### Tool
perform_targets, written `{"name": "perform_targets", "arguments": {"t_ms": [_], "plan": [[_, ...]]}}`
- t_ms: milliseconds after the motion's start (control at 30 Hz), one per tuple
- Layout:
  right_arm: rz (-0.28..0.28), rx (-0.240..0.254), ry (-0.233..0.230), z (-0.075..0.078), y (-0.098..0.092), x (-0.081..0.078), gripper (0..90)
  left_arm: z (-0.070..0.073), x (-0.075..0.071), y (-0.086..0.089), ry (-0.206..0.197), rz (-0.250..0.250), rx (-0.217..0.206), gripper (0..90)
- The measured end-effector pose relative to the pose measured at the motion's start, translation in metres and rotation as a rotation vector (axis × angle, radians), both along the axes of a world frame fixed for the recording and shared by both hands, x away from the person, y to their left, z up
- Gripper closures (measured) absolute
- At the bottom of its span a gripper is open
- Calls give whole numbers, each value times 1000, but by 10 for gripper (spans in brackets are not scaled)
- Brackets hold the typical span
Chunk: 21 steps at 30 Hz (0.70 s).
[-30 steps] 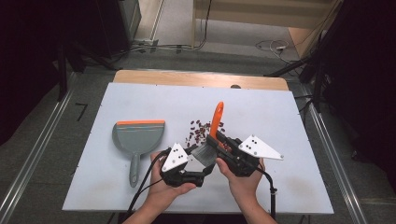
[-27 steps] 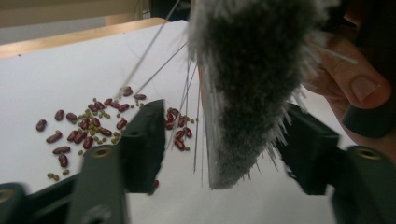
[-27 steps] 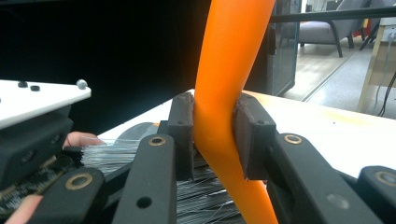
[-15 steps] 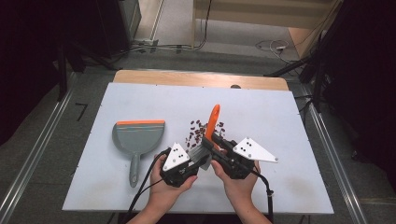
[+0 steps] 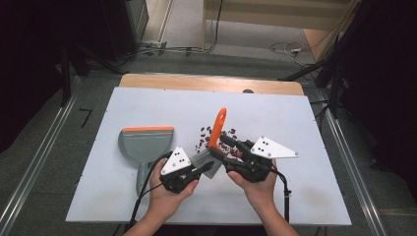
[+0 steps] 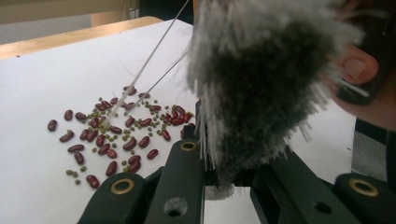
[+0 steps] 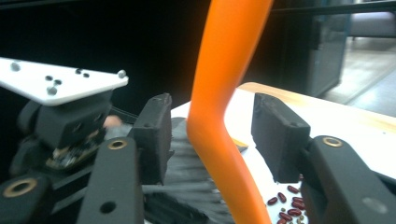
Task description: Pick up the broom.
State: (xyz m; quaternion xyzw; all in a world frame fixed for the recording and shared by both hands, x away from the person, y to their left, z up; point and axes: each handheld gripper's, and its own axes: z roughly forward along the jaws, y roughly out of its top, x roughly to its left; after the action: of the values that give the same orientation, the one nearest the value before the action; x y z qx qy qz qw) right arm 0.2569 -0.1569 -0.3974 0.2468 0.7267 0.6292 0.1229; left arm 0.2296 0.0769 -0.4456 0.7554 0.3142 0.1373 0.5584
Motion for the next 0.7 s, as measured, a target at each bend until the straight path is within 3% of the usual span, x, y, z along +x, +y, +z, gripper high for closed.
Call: {"name": "perform_targets", "arguments": {"t_ms": [100,233,367,500,700], "plan": [[17,-25,10,1,-5,5,444,4,3,10,-8,-32,-16,855],[78,-32,29,-3,-14,12,487,8,6,22,-6,-73,-39,855],[134,-9,66,-8,-19,20,511,11,9,32,-11,-126,-53,854],[210,14,88,-13,-19,25,537,11,10,34,-4,-179,-61,854],[293,-10,92,-17,-11,23,545,9,8,29,2,-263,-66,854]]}}
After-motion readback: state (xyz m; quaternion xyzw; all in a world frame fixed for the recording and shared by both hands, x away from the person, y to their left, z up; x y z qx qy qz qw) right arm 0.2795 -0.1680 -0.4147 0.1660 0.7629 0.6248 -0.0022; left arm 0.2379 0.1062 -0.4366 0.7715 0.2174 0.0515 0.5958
